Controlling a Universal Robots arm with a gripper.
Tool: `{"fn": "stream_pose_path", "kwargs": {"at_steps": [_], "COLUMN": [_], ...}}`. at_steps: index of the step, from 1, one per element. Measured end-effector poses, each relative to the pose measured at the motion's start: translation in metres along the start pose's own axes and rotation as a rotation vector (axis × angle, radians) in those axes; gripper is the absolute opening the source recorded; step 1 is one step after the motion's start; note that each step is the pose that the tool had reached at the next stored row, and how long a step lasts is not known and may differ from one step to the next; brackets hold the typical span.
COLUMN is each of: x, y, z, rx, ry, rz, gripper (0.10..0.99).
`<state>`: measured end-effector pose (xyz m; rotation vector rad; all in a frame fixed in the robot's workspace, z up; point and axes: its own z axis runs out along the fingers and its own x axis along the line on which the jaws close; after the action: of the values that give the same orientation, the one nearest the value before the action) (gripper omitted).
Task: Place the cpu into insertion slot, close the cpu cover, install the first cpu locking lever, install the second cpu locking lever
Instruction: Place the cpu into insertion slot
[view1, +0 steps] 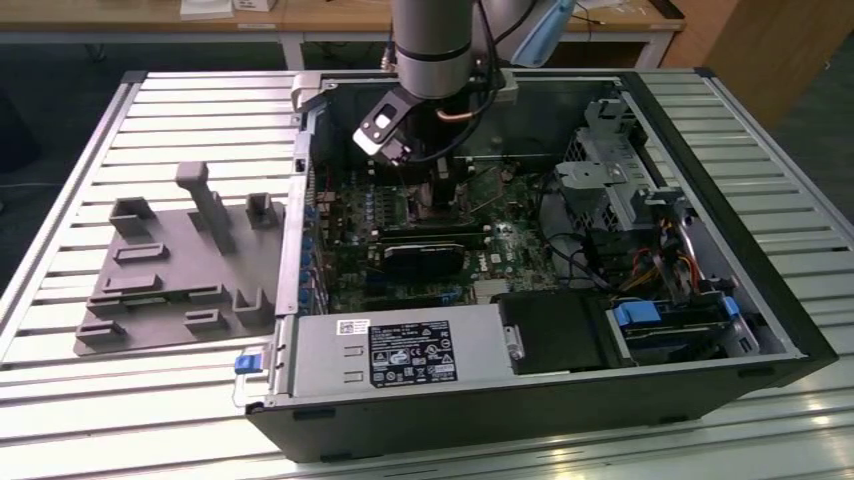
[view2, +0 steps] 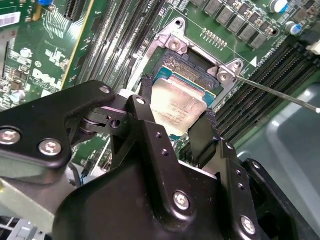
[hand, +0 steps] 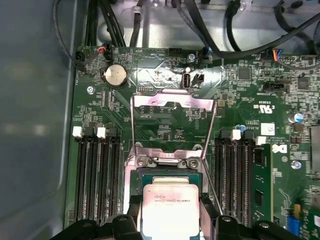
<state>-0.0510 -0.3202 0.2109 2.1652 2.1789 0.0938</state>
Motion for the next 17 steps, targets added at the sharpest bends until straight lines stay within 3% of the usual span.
{"fn": "stream_pose_path", "kwargs": {"at_steps": [10, 17], "x": [0.0003, 0.001], "y": [-0.0021, -0.0049], "z": [0.0105, 0.0139], "rx": [0.0, 0.0], "ry": [-0.0001, -0.001], "rz": [0.0, 0.008], "gripper": [0.537, 0.537]}}
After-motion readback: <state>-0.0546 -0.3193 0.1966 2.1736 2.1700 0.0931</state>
